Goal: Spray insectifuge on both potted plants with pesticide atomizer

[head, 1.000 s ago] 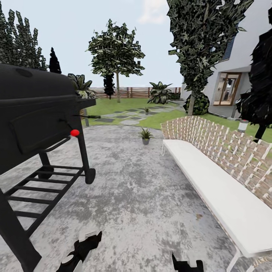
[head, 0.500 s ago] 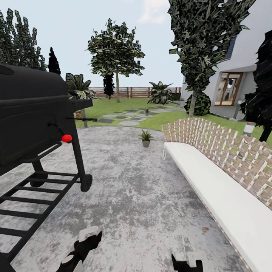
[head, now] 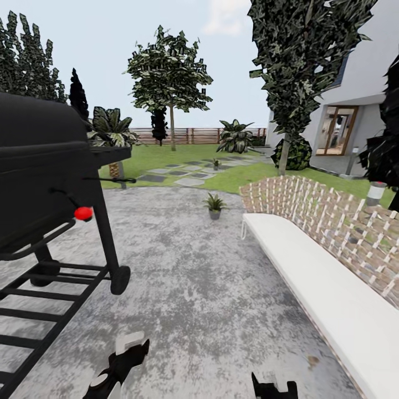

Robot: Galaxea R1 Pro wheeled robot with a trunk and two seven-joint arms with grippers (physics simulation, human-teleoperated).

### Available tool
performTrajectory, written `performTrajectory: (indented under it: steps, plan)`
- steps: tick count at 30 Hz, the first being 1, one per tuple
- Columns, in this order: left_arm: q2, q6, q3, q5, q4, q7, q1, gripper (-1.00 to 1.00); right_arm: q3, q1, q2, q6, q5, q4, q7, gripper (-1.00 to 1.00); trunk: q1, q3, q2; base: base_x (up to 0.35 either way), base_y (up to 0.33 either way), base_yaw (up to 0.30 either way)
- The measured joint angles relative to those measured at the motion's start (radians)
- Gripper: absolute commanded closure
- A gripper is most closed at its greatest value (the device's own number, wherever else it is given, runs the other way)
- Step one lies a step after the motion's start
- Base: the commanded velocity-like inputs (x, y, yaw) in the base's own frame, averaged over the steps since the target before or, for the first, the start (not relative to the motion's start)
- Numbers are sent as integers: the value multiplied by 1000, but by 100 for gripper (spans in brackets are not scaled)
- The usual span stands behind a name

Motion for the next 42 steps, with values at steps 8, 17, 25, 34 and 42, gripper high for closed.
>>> performTrajectory:
  steps: [8,17,25,34,42]
  plan:
    - [0,0,0,0,0,0,0,-100,-3,0,0,0,-3,0,0,-100,0,0,0,331,0,0]
    - [0,0,0,0,0,0,0,-100,-4,0,0,0,-4,0,-1,-100,0,0,0,331,0,0]
    - [0,0,0,0,0,0,0,-100,-2,0,0,0,-3,1,-1,-100,0,0,0,331,0,0]
    - [0,0,0,0,0,0,0,-100,-4,0,0,0,-5,0,-1,-100,0,0,0,331,0,0]
    - [0,0,0,0,0,0,0,-100,-8,0,0,0,-6,0,-1,-100,0,0,0,331,0,0]
